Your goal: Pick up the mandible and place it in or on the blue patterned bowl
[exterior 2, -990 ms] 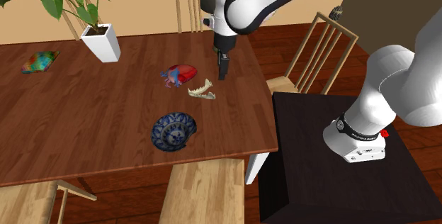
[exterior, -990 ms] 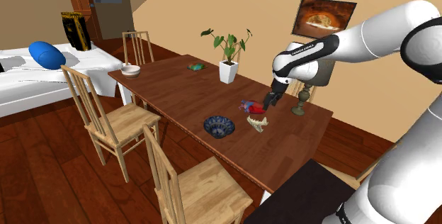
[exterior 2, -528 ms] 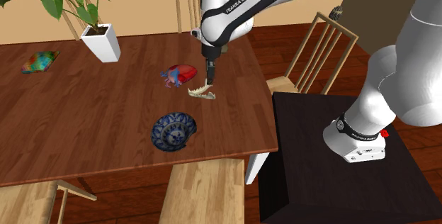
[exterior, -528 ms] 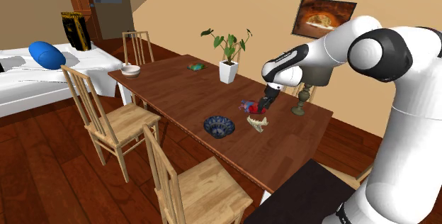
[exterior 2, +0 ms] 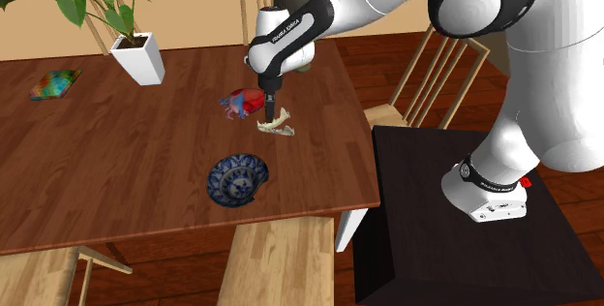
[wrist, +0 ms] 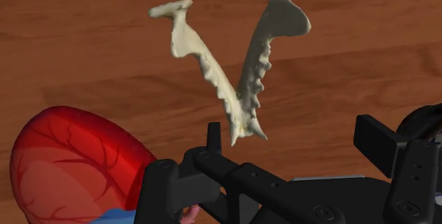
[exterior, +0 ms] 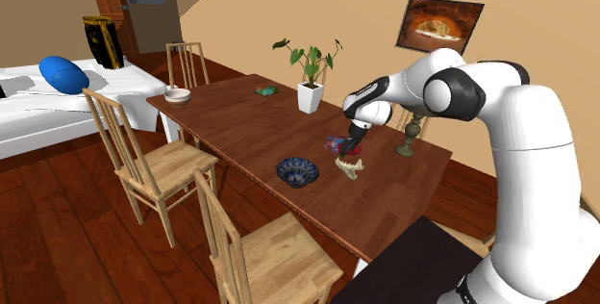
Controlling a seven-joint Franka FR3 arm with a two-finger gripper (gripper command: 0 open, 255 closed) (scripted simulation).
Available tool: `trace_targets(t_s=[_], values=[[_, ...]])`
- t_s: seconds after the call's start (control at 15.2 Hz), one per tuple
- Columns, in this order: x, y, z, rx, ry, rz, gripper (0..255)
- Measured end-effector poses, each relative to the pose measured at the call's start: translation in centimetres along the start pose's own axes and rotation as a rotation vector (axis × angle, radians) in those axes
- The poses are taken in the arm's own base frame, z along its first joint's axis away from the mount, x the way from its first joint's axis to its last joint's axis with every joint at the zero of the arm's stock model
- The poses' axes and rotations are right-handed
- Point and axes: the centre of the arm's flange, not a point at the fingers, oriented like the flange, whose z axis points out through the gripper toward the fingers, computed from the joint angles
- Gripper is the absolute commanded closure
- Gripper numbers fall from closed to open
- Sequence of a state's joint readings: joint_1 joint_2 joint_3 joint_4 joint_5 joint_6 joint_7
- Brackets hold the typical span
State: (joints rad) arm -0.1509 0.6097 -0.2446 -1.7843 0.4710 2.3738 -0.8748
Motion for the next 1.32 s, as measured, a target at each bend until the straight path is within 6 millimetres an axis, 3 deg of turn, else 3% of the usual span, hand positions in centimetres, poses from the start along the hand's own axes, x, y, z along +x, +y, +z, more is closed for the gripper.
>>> trace_targets(t_s=[0.13, 0.66, 1.06, 1.12, 1.32], values=[[0.8, 1.6, 1.7, 0.004, 0.002, -0.006, 0], [1.3, 2.0, 6.0, 0.006, 0.003, -0.009, 0], [1.3, 2.0, 6.5, 0.006, 0.003, -0.009, 0], [1.3, 2.0, 6.5, 0.006, 0.003, -0.009, 255], [1.3, 2.0, 6.5, 0.005, 0.004, -0.009, 255]])
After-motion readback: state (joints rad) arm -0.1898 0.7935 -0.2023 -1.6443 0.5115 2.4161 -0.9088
